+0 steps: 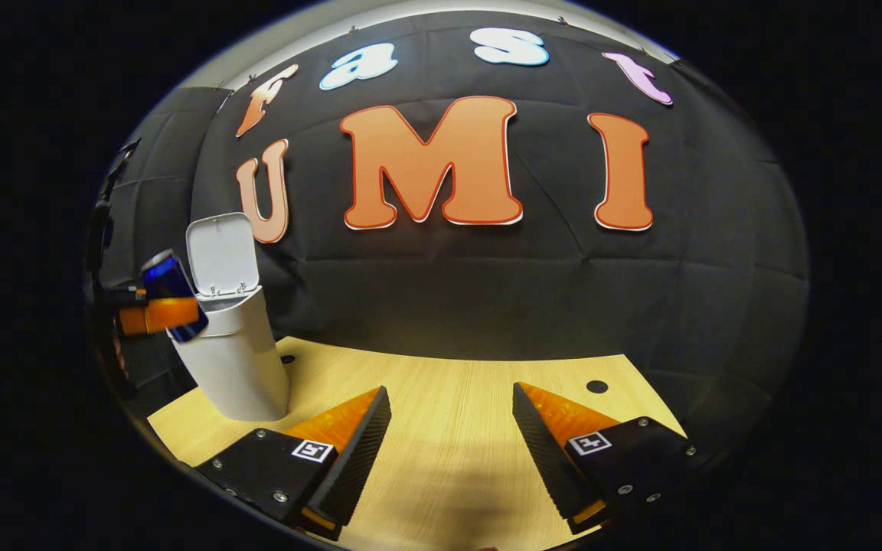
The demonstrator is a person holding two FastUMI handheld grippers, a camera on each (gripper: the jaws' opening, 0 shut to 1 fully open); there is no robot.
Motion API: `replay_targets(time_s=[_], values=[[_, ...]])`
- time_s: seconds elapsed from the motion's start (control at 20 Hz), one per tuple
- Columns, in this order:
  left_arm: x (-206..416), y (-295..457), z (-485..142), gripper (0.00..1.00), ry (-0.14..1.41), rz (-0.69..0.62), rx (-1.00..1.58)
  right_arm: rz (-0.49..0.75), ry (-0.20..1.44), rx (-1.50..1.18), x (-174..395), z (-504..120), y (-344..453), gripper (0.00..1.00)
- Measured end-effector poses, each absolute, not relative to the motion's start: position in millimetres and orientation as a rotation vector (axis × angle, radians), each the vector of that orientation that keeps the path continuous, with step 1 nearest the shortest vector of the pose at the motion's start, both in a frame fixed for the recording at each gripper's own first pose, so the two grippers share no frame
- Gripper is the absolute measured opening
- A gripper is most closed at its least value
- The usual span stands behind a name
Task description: Press the lid of the desktop garbage bin to open it, pick up the crumpled paper on the desktop and throw it into the bin, then pick up the pop can on the desktop and drop it into the bin, and finally close the garbage bin lid.
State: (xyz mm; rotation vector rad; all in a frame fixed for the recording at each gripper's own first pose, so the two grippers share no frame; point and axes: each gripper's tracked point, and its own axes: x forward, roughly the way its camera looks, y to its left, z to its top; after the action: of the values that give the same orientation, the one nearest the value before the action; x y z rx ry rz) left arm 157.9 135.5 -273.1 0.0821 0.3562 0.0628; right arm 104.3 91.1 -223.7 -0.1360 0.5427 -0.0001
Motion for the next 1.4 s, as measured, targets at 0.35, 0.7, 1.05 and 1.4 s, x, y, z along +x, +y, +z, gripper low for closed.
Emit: replay_targets(time_s=[0.35, 0.7, 1.05, 1.4], values=[[238, 239, -255, 0.74, 0.268, 0.203, 0.076, 0.001, 0.542, -0.141, 106, -221, 100, 0.95], [267, 267, -328, 0.76, 0.355, 0.223, 0.046, -0.041, 0.546, -0.158, 103, -219, 92, 0.95], [272, 273, -269, 0.96, 0.206, 0.227, 0.088, -0.056, 0.551, -0.16, 106, -219, 91, 0.95], [337, 311, -120, 0.96, -0.007, 0.237, 0.08, -0.039, 0.531, -0.162, 117, -210, 101, 0.95]])
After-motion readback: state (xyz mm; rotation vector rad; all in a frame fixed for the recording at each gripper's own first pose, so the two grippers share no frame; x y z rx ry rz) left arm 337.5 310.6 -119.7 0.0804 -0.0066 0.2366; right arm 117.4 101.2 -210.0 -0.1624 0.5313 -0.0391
